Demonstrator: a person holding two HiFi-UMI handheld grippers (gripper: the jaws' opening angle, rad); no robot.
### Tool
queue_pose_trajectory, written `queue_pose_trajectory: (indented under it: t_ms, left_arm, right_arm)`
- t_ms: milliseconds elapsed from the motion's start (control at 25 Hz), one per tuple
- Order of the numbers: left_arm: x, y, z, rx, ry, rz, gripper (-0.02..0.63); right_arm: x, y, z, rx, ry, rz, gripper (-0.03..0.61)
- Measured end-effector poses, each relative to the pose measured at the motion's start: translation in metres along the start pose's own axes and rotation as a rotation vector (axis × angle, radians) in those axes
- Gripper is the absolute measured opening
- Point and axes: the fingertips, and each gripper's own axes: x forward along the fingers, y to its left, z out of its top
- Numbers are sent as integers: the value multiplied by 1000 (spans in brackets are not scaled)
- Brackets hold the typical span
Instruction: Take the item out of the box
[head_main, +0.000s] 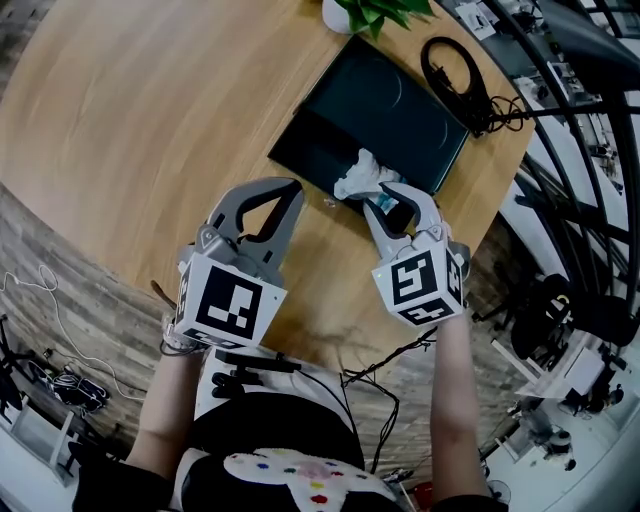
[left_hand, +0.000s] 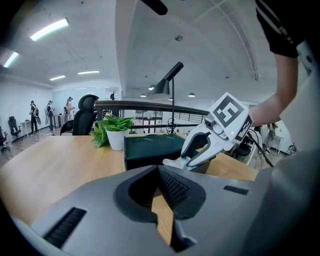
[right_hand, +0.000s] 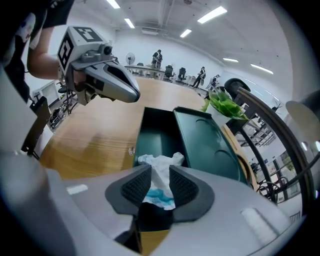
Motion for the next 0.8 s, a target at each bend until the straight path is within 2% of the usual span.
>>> queue_pose_trajectory:
  t_ms: [360, 520, 800]
  left_arm:
    - [0, 9, 0, -3, -1, 11, 6]
    - [1, 11, -1, -10, -4, 13, 6]
    - [-2, 16, -4, -1, -1, 22, 6]
  right_arm:
    - [17, 4, -6, -121, 106, 111, 121]
    - [23, 4, -6, -129, 120, 124, 119]
    - [30, 7, -6, -117, 115, 138, 75]
